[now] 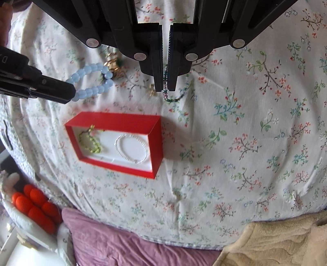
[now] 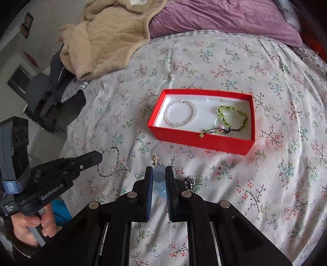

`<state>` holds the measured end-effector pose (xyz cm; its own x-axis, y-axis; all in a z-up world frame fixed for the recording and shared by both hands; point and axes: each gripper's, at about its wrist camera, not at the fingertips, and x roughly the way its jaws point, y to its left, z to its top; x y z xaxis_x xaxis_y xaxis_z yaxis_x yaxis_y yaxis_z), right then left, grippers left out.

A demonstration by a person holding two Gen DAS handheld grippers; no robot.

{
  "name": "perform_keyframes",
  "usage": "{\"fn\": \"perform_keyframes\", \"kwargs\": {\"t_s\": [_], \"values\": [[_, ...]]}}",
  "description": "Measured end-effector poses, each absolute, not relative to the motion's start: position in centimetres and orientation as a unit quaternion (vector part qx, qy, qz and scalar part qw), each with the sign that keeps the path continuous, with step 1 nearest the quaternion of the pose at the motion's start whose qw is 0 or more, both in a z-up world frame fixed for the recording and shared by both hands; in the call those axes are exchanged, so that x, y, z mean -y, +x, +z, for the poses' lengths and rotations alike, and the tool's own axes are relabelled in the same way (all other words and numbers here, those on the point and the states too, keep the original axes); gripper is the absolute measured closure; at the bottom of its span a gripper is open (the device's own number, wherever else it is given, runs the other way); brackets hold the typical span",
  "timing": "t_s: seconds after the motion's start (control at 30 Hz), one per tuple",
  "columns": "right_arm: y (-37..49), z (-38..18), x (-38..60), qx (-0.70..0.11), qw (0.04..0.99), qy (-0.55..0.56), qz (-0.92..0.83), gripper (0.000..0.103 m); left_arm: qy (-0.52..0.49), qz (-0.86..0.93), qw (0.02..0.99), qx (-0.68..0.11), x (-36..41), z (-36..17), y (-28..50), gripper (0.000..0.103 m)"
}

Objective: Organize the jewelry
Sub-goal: 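Grasp the pale blue bead bracelet with right tool while left tool lifts its bracelet, then carry both bracelets into the red box and open both tools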

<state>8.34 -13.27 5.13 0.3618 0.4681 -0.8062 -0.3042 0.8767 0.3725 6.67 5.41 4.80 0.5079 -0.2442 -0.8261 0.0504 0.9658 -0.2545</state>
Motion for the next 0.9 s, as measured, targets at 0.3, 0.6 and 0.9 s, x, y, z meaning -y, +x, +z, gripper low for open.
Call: {"fn": "perform_keyframes", "kwargs": {"t_s": [0.3,0.6,0.9], "values": [[10.9,7.7,17.1,-0.478,0.841,0.141,0.208,0.091,-0.131,-0.106,0.87,-0.463,-2.8,6.3,9.6,0.103],[12.9,8.9,20.7,-0.452,0.857,0.172,0.179,0.091,-0.161,-0.145,0.872,-0.438,0.9,6.9,13.1,0.103],[14.7,8.4,23.4,-0.449,0.859,0.19,0.155,0.091,-0.18,-0.141,0.867,-0.442,1.8,3.7,16.1,0.103]]}}
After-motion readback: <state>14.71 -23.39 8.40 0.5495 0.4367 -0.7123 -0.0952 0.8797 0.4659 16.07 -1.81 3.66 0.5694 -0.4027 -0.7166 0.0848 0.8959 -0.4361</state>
